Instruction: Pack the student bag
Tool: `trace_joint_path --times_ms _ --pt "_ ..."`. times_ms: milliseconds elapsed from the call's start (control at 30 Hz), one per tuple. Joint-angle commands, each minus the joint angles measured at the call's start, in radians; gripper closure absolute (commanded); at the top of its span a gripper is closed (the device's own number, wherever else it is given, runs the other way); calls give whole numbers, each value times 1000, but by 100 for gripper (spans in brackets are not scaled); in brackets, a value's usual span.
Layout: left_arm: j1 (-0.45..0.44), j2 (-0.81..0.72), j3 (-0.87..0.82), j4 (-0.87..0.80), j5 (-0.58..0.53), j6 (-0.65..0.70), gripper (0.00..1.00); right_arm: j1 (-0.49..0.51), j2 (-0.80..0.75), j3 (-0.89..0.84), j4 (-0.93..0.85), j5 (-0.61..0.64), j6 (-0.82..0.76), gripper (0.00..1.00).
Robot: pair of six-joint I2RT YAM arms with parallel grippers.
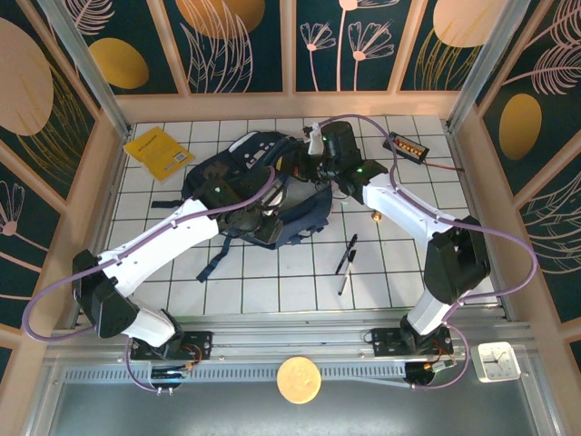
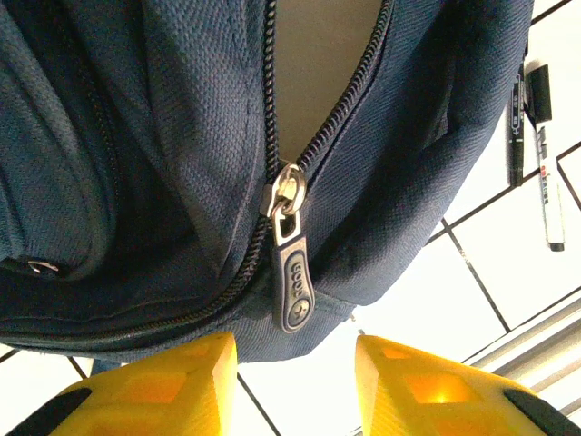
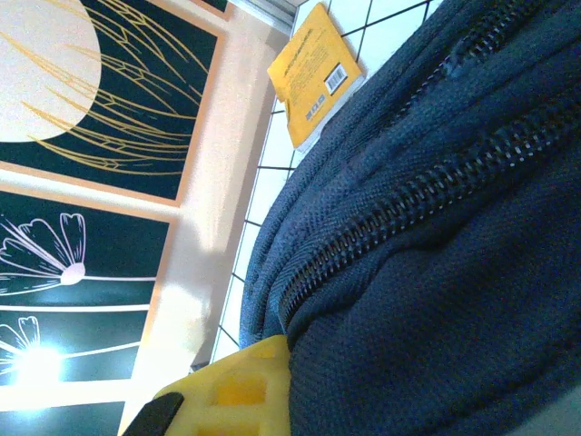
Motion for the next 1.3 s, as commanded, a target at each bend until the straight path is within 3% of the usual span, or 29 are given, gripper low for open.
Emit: trace_joint_path --times_ms 0,333,500,800,1100,1267 --pt "-4 19 0 17 30 -28 60 -9 -16 53 113 24 0 100" --pt "-9 99 75 -13 -33 -48 71 -9 -39 31 127 20 8 100" --pt "-9 104 78 -40 -71 -61 99 -12 -47 21 136 15 11 100" --pt "11 19 54 -87 -42 -60 100 -29 -66 -6 101 37 -38 100" --pt "190 -143 -111 -154 35 33 100 -112 -100 -68 106 2 -129 100" --pt "296 -175 -228 -144 3 34 100 -143 -92 -51 106 -34 -144 100"
